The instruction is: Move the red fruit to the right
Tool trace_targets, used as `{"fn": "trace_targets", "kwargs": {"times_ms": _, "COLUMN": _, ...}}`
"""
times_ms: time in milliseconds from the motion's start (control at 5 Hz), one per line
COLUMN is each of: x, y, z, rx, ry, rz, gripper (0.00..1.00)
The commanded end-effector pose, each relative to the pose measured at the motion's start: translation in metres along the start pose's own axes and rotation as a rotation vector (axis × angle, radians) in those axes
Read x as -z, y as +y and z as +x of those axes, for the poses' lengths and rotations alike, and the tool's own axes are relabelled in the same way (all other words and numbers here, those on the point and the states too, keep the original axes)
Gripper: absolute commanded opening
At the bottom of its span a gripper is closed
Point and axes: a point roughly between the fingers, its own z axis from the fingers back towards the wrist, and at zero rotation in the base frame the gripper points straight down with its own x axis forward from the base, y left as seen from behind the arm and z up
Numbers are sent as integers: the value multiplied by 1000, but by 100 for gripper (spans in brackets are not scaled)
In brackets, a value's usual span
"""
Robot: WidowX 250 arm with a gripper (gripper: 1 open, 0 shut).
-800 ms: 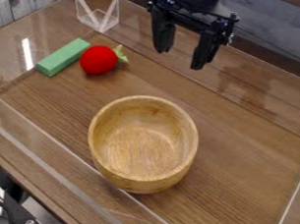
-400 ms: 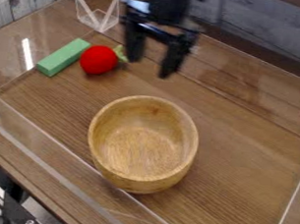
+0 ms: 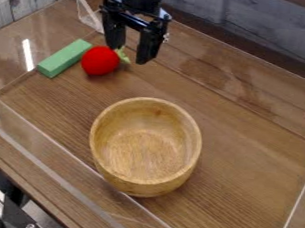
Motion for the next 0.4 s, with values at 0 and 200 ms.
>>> {"fn": "trace_targets", "kwargs": {"times_ms": 0, "x": -8, "y": 14, "z": 14, "rx": -28, "ry": -71, "rz": 27, "gripper": 100}}
{"fn": "trace_targets", "kwargs": {"times_ms": 200, "x": 2, "y": 25, "z": 21, "rx": -49, "ry": -82, "rz": 32, "gripper": 100}}
